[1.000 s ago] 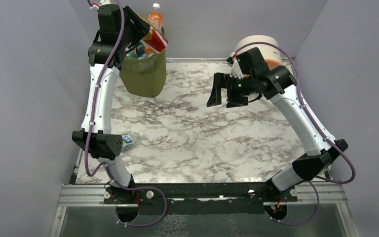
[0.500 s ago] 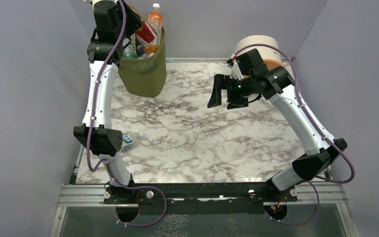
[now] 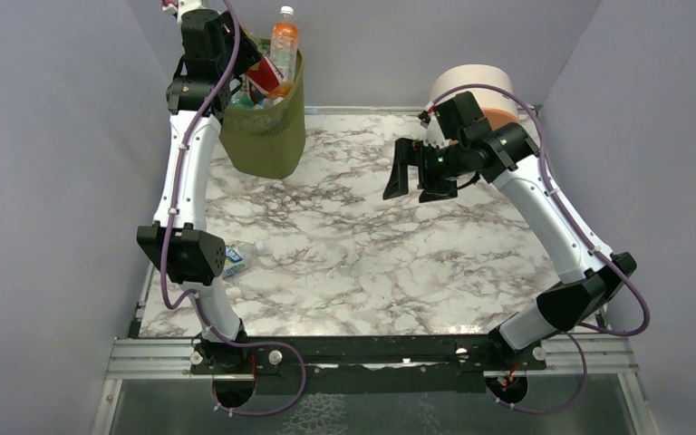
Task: Put the plastic bottles in the bin
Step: Place the plastic bottle in the trash bin, then pick up the plastic bottle at the center of the board.
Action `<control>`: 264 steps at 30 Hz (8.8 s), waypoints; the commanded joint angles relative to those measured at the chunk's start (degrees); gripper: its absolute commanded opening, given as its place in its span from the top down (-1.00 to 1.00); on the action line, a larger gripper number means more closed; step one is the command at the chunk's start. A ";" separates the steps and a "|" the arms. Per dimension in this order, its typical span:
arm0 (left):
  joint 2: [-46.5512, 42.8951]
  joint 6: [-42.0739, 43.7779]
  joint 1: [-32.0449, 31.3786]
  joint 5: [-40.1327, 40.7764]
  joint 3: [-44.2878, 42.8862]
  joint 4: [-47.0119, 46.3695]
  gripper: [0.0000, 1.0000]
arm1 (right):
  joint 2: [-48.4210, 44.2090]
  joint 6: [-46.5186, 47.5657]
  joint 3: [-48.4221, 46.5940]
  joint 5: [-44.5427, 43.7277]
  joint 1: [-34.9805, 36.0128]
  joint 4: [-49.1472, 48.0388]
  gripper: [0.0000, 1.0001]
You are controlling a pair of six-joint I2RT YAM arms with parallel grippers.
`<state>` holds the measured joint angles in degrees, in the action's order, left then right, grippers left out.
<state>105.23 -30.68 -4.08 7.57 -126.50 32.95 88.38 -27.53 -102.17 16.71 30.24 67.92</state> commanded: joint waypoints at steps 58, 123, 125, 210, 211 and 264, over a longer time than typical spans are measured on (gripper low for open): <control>-1.35 -7.47 2.14 -11.53 -2.93 2.96 -0.68 | -3.13 -0.72 5.13 4.76 -2.40 -3.94 -0.99; -36.36 -58.36 7.15 -1.95 61.51 37.28 -0.98 | -1.44 0.09 12.18 16.97 -2.38 -7.46 -0.99; -35.71 -58.43 7.89 -2.24 62.81 37.51 -0.98 | -1.25 0.18 12.41 17.32 -2.38 -7.57 -0.99; -11.67 -23.75 6.50 0.48 52.64 25.72 -0.20 | -0.61 -0.16 12.63 17.20 -2.38 -6.44 -0.99; -11.90 -23.13 6.19 0.17 52.10 25.83 -0.19 | -0.60 -0.16 12.53 17.01 -2.39 -6.38 -0.99; -18.50 -19.82 4.81 -17.67 15.77 29.72 -0.19 | 0.65 -0.01 12.65 17.83 -2.38 -6.28 -0.99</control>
<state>87.31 -48.95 0.99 -7.18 -106.94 62.87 88.53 -27.99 -88.33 33.12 28.05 60.20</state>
